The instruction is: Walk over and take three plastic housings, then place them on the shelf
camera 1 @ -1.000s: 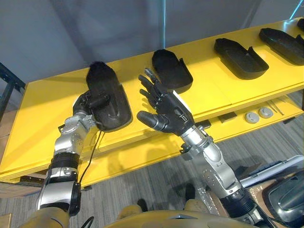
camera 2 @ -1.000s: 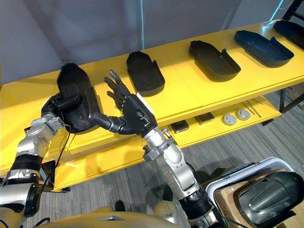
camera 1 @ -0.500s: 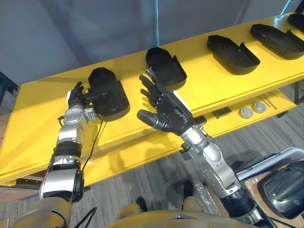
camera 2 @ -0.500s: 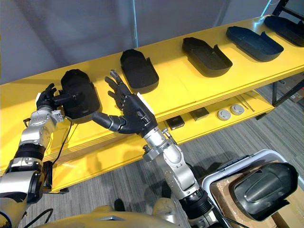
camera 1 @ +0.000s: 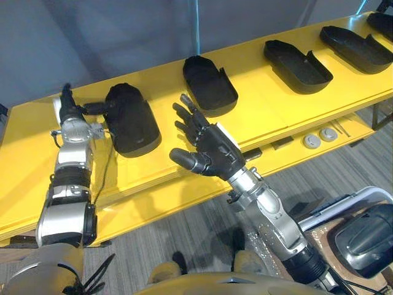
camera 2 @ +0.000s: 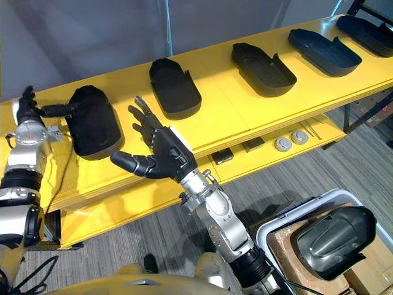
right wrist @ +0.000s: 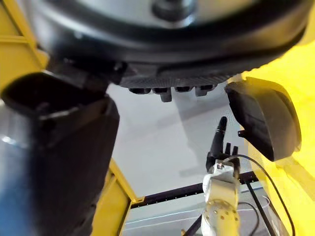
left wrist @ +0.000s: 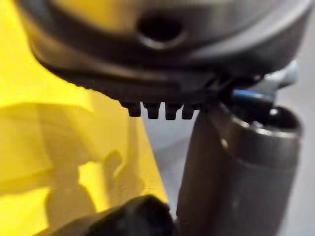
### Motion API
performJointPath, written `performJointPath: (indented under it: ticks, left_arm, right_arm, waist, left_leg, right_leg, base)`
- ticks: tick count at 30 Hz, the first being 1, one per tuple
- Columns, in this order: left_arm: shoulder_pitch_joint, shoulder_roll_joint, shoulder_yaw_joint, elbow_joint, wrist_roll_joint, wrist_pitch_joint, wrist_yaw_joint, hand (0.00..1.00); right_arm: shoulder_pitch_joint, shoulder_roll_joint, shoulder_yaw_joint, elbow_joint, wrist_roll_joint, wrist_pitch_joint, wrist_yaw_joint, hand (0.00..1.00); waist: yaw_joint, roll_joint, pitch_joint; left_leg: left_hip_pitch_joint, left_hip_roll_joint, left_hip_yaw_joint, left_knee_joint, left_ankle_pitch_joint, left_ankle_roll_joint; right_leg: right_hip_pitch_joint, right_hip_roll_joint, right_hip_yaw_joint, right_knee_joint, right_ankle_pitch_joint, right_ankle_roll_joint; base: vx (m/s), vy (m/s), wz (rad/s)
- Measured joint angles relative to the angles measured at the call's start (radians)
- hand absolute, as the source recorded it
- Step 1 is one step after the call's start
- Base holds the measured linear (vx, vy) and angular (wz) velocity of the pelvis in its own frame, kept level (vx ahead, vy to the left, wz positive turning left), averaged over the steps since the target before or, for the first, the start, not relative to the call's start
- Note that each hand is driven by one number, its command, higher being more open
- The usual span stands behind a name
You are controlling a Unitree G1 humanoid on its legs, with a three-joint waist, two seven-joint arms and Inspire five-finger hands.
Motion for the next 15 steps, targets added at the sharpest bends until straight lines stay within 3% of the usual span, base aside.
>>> performJointPath:
  ticks: [4,6,8,11,15]
  left_arm:
    - [0.002,0.012,-0.020,-0.146,-0.043,-0.087,-0.009,1.00]
    - [0.024,0.014,-0.020,-0.326,-0.146,-0.134,-0.047,1.00]
    - [0.137,0.016,0.004,-0.642,-0.349,-0.191,-0.161,1.00]
    - [0.260,-0.007,0.007,-0.941,-0.514,-0.231,-0.278,1.00]
    - [0.493,-0.153,0.041,-1.154,-0.519,-0.282,-0.317,1.00]
  right_arm:
    - [0.025,0.004,0.016,0.000,-0.001,-0.003,0.018,1.00]
    - [0.041,0.004,0.019,0.001,-0.008,-0.002,0.023,1.00]
    - [0.041,0.005,0.012,0.001,-0.083,-0.002,0.022,1.00]
    - [0.040,0.004,-0.009,0.002,-0.119,-0.001,0.039,1.00]
    - [0.040,0.001,-0.060,0.020,-0.127,0.010,0.110,1.00]
  waist:
    - [0.022,0.000,0.000]
    - [0.027,0.000,0.000]
    - [0.028,0.000,-0.002]
    - [0.037,0.000,-0.004]
    - [0.050,0.007,-0.032]
  left_leg:
    - [0.007,-0.002,-0.007,0.001,0.000,-0.001]
    - [0.009,-0.001,-0.024,-0.002,0.002,-0.003]
    - [0.017,-0.001,-0.033,-0.010,0.003,-0.004]
    - [0.018,-0.001,-0.041,-0.019,0.008,-0.005]
    - [0.033,-0.001,-0.063,-0.035,0.015,-0.007]
  right_leg:
    - [0.013,0.004,-0.015,0.000,-0.002,-0.005]
    - [0.024,0.004,-0.034,0.000,-0.006,-0.010]
    - [0.034,0.004,-0.047,0.000,-0.012,-0.016]
    - [0.036,0.004,-0.063,0.000,-0.012,-0.016]
    - [0.060,0.005,-0.108,0.000,-0.017,-0.017]
  base:
    - [-0.04,-0.013,0.07]
    - [-0.03,-0.016,0.20]
    - [-0.01,-0.008,0.13]
    - [0.00,-0.007,0.10]
    - [-0.02,-0.011,0.14]
